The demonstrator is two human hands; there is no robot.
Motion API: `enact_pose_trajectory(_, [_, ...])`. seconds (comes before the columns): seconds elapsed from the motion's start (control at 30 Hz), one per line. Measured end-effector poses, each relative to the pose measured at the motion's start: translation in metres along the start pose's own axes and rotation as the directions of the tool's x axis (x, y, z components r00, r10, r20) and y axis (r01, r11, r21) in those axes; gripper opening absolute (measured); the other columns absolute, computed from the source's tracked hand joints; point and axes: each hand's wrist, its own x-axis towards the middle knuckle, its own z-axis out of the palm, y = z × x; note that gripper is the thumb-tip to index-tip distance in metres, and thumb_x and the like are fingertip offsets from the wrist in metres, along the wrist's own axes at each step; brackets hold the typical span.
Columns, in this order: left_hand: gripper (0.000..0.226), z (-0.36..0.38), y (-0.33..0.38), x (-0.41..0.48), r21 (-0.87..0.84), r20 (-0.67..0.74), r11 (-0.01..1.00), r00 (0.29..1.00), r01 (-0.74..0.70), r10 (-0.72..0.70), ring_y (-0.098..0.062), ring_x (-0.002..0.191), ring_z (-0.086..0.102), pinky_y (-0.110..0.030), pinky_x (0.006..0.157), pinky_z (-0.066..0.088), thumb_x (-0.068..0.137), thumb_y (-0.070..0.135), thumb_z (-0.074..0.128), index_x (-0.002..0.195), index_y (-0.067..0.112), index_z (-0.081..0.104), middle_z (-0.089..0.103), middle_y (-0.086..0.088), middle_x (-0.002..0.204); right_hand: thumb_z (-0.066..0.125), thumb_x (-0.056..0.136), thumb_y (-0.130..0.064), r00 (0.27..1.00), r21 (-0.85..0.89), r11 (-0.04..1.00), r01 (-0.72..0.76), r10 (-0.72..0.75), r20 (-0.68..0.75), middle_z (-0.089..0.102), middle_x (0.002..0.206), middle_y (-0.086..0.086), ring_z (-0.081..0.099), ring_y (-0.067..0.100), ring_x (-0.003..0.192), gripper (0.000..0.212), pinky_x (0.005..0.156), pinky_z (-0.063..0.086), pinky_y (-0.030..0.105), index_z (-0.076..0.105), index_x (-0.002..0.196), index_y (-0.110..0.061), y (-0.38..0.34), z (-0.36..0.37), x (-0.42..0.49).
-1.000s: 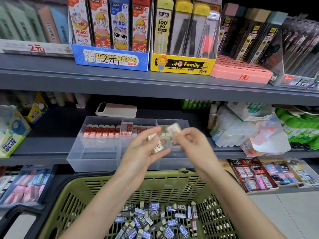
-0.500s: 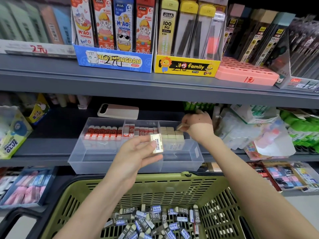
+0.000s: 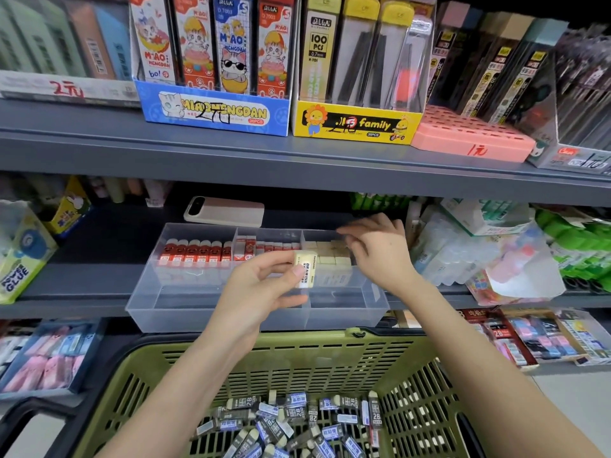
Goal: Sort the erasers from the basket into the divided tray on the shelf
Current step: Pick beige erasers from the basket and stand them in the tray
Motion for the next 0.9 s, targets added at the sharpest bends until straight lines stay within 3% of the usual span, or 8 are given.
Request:
enact_pose_trajectory(0.07, [0.020, 0.003, 0.000, 0.002, 0.061, 0.027, 0.998, 0.999, -0.028, 0.026, -0.011, 0.076, 0.070, -0.025, 0.066, 0.057, 0.082, 0.010, 0.069, 0.099, 0.019, 0.069, 0.069, -0.003, 0.094, 0.047, 0.097, -0.029, 1.000, 0.468, 0.884, 0.007, -0.019, 0.021, 0.067, 0.113, -0.008, 0.053, 0.002, 0.106, 0.028, 0.093, 0.037, 0.024, 0.067, 0.114, -0.021, -0.014, -0.020, -0.014])
enact_pose_trajectory(0.13, [0.024, 0.007, 0.001, 0.004, 0.135, 0.087, 0.988, 0.994, -0.073, 0.062, -0.016, 0.079, 0.069, -0.025, 0.067, 0.056, 0.081, 0.009, 0.070, 0.105, 0.011, 0.069, 0.072, -0.007, 0.096, 0.050, 0.095, -0.031, 0.988, 0.680, 0.734, -0.006, -0.099, 0.116, 0.068, 0.105, -0.014, 0.055, -0.007, 0.097, 0.025, 0.083, 0.040, 0.009, 0.065, 0.114, -0.024, -0.030, -0.040, -0.030])
enact_pose_trajectory(0.27, [0.015, 0.021, 0.002, 0.006, 0.210, 0.188, 0.958, 0.970, -0.194, 0.155, -0.009, 0.070, 0.066, -0.020, 0.063, 0.052, 0.079, 0.007, 0.071, 0.092, 0.014, 0.069, 0.072, 0.001, 0.076, 0.058, 0.092, -0.019, 0.969, 0.709, 0.705, -0.030, -0.153, 0.193, 0.066, 0.094, -0.015, 0.057, 0.007, 0.085, 0.027, 0.074, 0.044, 0.020, 0.059, 0.114, -0.035, -0.036, -0.063, -0.046])
enact_pose_trajectory(0.37, [0.012, 0.030, 0.004, 0.008, 0.169, 0.245, 0.963, 0.955, -0.211, 0.166, -0.004, 0.072, 0.065, -0.015, 0.065, 0.049, 0.083, 0.007, 0.066, 0.094, 0.014, 0.067, 0.073, 0.003, 0.080, 0.061, 0.089, -0.016, 0.945, 0.742, 0.669, -0.052, -0.207, 0.252, 0.067, 0.096, -0.013, 0.059, 0.018, 0.088, 0.034, 0.078, 0.049, 0.036, 0.057, 0.118, -0.034, -0.027, -0.082, -0.049])
enact_pose_trajectory(0.47, [0.014, 0.035, 0.008, 0.008, 0.174, 0.327, 0.957, 0.931, -0.231, 0.165, 0.002, 0.078, 0.065, -0.011, 0.069, 0.046, 0.088, 0.008, 0.060, 0.098, 0.015, 0.068, 0.073, 0.011, 0.083, 0.066, 0.084, -0.014, 0.944, 0.773, 0.627, -0.096, -0.190, 0.271, 0.069, 0.096, -0.005, 0.061, 0.019, 0.091, 0.031, 0.082, 0.050, 0.036, 0.062, 0.110, -0.030, -0.019, -0.089, -0.050])
enact_pose_trajectory(0.57, [0.017, 0.035, 0.006, 0.011, 0.373, 0.317, 0.862, 0.920, -0.343, 0.228, 0.003, 0.092, 0.062, -0.016, 0.081, 0.046, 0.093, 0.017, 0.057, 0.100, 0.029, 0.067, 0.069, 0.017, 0.098, 0.072, 0.080, -0.015, 0.970, 0.707, 0.705, -0.047, -0.136, 0.201, 0.065, 0.092, -0.011, 0.056, 0.009, 0.081, 0.026, 0.073, 0.045, 0.027, 0.065, 0.100, -0.030, -0.005, -0.087, -0.045])
enact_pose_trajectory(0.73, [0.027, 0.015, -0.014, 0.008, 0.835, 0.284, 0.364, 0.890, -0.412, 0.356, -0.011, 0.115, 0.047, -0.025, 0.093, 0.029, 0.094, 0.037, 0.052, 0.115, 0.027, 0.066, 0.060, 0.010, 0.118, 0.071, 0.079, -0.023, 0.997, 0.169, 0.984, -0.047, 0.057, -0.050, 0.070, 0.102, -0.002, 0.055, 0.023, 0.102, 0.029, 0.086, 0.038, 0.029, 0.068, 0.108, -0.016, 0.024, -0.051, -0.019])
enact_pose_trajectory(0.9, [0.043, 0.005, -0.027, -0.001, 0.889, 0.370, 0.137, 0.860, -0.437, 0.351, -0.025, 0.112, 0.055, -0.044, 0.102, 0.033, 0.090, 0.048, 0.043, 0.110, 0.021, 0.070, 0.064, -0.002, 0.117, 0.068, 0.077, -0.026, 0.992, -0.016, 0.999, 0.038, -0.036, 0.124, 0.062, 0.092, -0.005, 0.043, 0.021, 0.111, 0.034, 0.091, 0.022, 0.031, 0.061, 0.110, -0.022, 0.033, -0.012, -0.001])
